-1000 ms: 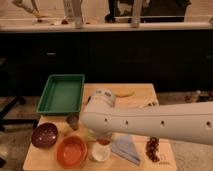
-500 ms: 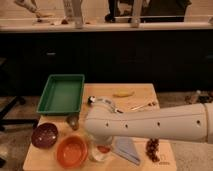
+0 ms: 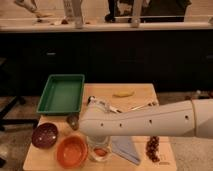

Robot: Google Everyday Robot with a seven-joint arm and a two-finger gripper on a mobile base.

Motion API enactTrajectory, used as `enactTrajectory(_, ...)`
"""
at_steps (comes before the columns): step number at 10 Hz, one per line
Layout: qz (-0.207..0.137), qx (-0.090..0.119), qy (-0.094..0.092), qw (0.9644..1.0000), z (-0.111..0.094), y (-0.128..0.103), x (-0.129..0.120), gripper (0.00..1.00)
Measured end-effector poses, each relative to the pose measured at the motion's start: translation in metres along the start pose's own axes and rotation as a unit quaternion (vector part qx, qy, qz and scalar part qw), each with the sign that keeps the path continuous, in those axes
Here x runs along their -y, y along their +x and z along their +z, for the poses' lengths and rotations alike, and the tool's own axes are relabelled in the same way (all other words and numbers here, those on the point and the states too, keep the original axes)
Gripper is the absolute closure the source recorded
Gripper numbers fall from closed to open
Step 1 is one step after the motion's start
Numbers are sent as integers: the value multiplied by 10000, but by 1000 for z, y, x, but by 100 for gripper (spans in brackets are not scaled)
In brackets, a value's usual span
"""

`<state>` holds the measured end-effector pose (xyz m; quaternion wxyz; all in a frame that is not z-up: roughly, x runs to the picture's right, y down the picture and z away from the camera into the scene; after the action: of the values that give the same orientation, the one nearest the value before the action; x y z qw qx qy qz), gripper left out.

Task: Place apple in paper cup

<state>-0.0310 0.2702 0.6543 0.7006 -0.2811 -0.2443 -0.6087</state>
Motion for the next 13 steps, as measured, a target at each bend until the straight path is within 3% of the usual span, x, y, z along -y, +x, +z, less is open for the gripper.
enactTrajectory(2,14,41,-26,10000,0,-1,1,95)
enactTrajectory(13,21,40,-23,10000,0,-1,1,95)
